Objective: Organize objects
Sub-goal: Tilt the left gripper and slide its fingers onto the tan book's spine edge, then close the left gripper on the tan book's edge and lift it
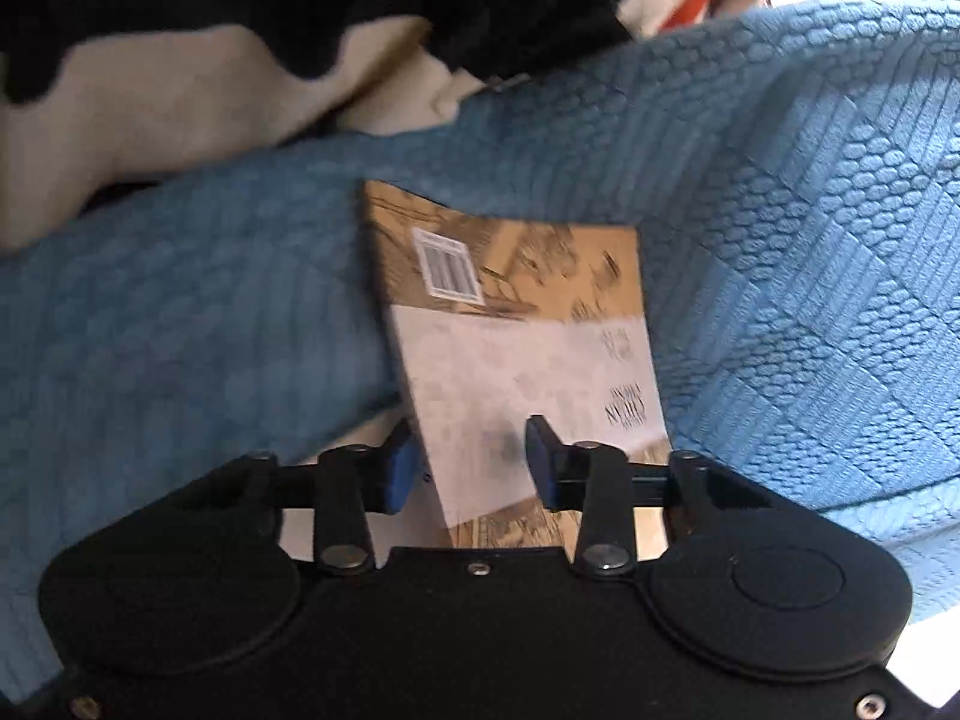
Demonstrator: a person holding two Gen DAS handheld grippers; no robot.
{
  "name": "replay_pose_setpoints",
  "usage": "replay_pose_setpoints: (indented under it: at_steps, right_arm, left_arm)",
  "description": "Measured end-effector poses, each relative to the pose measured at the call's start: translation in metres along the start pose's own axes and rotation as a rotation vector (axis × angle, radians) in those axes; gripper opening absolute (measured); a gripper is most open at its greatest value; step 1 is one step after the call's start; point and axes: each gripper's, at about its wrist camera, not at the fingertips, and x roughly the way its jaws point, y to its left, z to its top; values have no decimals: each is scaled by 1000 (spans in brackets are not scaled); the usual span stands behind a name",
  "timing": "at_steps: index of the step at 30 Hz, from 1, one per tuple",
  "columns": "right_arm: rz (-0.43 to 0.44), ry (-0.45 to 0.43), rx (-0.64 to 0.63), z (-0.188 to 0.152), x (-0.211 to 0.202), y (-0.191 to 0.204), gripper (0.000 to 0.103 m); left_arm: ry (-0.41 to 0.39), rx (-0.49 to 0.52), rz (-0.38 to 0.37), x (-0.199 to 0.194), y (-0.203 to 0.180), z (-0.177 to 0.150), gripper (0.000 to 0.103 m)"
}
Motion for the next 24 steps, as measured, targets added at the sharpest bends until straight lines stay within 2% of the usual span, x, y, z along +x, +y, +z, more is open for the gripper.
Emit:
replay_pose_setpoints:
  at_steps: [4,7,9,12,13,15,17,19,21,24]
  right_arm:
    - [2,54,4,-16,4,0,12]
    - [-46,69,15,-20,10,-3,20]
    - [-81,85,39,-16,15,-7,22]
    - [-33,87,71,-6,22,-18,24]
    - [-29,78,66,-2,24,-22,30]
    - [-20,68,89,7,29,-32,32]
    - [23,36,133,16,32,-46,38]
    - [71,-5,187,27,35,-63,38]
    - [153,26,186,38,43,-69,37]
    - [237,95,123,50,54,-59,28]
  left_arm:
    - [-29,41,30,-1,1,7,24]
    - [-62,74,52,-7,-3,9,17]
    - [-73,63,53,-10,-1,12,16]
    - [-64,32,39,-7,5,17,14]
    - [-63,37,43,-5,5,16,13]
    - [-52,35,42,-1,6,16,12]
    - [-45,12,28,0,12,18,12]
    - [-41,9,18,1,13,19,12]
    - [-37,27,12,0,15,20,12]
    - [-18,63,16,3,15,21,14]
